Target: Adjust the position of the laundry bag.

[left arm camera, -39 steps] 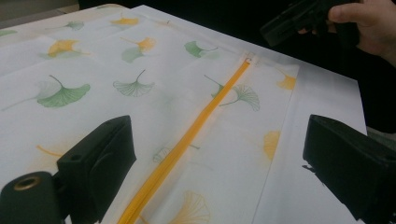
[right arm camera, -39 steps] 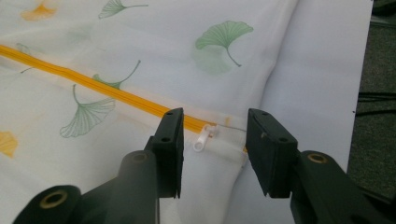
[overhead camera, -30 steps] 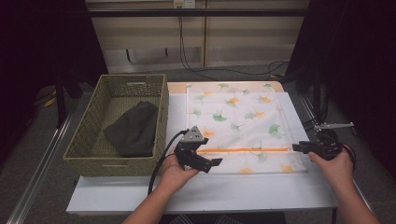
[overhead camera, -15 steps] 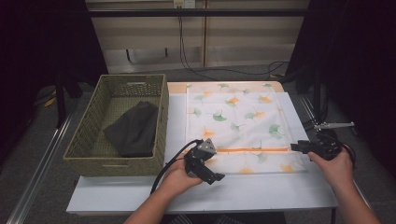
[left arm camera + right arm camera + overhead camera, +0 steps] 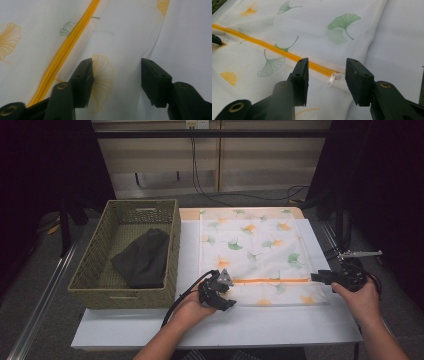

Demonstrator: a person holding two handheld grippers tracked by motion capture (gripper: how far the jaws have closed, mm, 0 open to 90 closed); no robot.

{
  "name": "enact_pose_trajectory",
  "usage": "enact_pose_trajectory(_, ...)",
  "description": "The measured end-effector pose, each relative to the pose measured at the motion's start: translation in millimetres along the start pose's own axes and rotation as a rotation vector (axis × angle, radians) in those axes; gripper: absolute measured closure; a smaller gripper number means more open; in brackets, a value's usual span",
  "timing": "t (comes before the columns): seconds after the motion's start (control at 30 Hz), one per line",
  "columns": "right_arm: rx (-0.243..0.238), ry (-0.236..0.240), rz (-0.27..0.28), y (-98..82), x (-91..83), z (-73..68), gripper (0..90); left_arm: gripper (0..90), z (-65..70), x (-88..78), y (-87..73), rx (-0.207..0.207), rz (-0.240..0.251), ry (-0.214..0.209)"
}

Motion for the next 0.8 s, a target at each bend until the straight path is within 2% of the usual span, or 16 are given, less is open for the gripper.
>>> enact_pose_trajectory(0.03,0.000,0.000,0.000,0.0,0.0,0.0,54.8,51.5,-0.1,-0.4,0.4,-0.011,0.011,-0.008)
enact_pose_trajectory(0.07,0.000,0.001,-0.001,0.5,-0.3,-0.3,55.0,68.1,-0.9,-1.2,-0.1,-0.004,0.006,0.005)
enact_pose_trajectory(0.1,0.000,0.001,-0.001,0.5,-0.3,-0.3,55.0,68.1,-0.6,-1.2,0.1,-0.018,0.016,0.008)
enact_pose_trajectory(0.13,0.003,0.005,0.000,1.2,-0.5,-1.5,55.0,87.7,-0.9,-2.0,0.0,-0.016,0.013,0.001)
enact_pose_trajectory(0.17,0.003,0.005,0.000,1.2,-0.5,-1.5,55.0,87.7,-1.1,-3.3,-0.5,-0.004,-0.003,-0.005)
enact_pose_trajectory(0.23,-0.005,0.004,0.001,2.2,-1.4,-2.6,55.1,90.0,0.6,-4.4,0.0,0.009,-0.020,0.011)
enact_pose_trajectory(0.3,0.006,0.005,-0.001,2.0,-2.0,-3.9,55.1,90.0,3.7,-5.5,0.9,0.016,-0.025,0.013)
enact_pose_trajectory(0.37,-0.006,0.004,0.006,2.3,-3.4,-3.4,55.7,90.0,7.5,-8.6,0.3,0.010,-0.041,-0.013)
enact_pose_trajectory(0.4,-0.010,0.000,0.009,1.9,-5.4,-3.0,55.7,90.0,7.8,-12.0,-0.2,0.031,-0.059,-0.021)
enact_pose_trajectory(0.43,-0.010,0.000,0.009,1.9,-5.4,-3.0,55.7,90.0,11.3,-14.4,-1.2,0.003,-0.051,-0.035)
enact_pose_trajectory(0.47,-0.008,-0.002,0.008,1.3,-6.5,-3.0,55.7,90.0,14.0,-17.7,-3.3,0.012,-0.065,-0.049)
enact_pose_trajectory(0.5,-0.014,-0.004,0.007,0.7,-7.6,-2.5,55.7,90.0,15.7,-22.1,-5.9,0.042,-0.086,-0.051)
enact_pose_trajectory(0.57,-0.012,-0.009,0.009,-2.1,-9.6,-3.3,55.5,90.0,23.1,-31.3,-11.2,0.036,-0.090,-0.086)
enact_pose_trajectory(0.77,-0.018,-0.015,-0.014,-9.1,-9.9,-8.7,56.1,90.0,39.5,-38.0,-24.9,0.077,-0.117,-0.135)
enact_pose_trajectory(0.8,-0.027,-0.016,-0.017,-10.1,-10.1,-10.0,56.3,90.0,42.6,-38.0,-26.1,0.057,-0.110,-0.144)
Point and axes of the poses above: each handheld gripper's, and its own axes: x roughly forward along the jaws, y roughly out of its top, z roughly to its right, the point moved 4 cm from there along x, roughly forward along the jaws, and after that the axes turned 4 degrees about y, right-handed, at the moved point
